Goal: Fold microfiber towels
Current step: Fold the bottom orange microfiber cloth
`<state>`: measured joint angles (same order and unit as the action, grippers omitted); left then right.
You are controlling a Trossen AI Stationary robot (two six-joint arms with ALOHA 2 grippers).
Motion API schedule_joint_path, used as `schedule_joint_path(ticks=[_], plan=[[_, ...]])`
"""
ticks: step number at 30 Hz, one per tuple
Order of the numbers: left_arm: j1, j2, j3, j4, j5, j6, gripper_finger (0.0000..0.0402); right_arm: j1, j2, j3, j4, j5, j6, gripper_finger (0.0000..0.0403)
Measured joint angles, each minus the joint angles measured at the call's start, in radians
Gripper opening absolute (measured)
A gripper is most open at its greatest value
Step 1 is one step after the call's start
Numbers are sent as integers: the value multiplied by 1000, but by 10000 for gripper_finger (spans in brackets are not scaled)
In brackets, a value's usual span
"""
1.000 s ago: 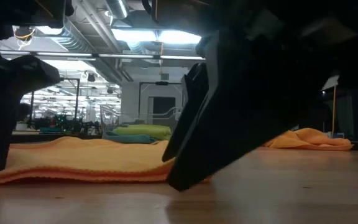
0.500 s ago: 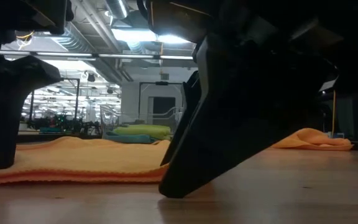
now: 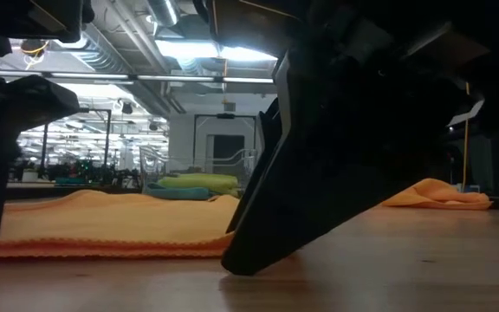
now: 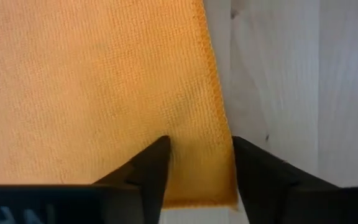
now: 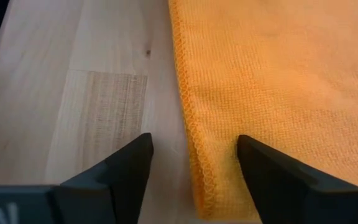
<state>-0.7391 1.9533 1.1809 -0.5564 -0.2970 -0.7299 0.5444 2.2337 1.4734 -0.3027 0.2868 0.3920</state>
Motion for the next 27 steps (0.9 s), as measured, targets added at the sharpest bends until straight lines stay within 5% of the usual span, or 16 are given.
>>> schedule_joint_path(ticks=[14,18,27], plan=[[2,3,-2,-1,-16,0,12,12,0,-2,3,11,55,75],[4,-1,-2,-3,5,0,5,19,0,-3,-1,22,122,13],[7,-145,4,-19,112,-4,0,22,-41,168,-228,-48,155,4]])
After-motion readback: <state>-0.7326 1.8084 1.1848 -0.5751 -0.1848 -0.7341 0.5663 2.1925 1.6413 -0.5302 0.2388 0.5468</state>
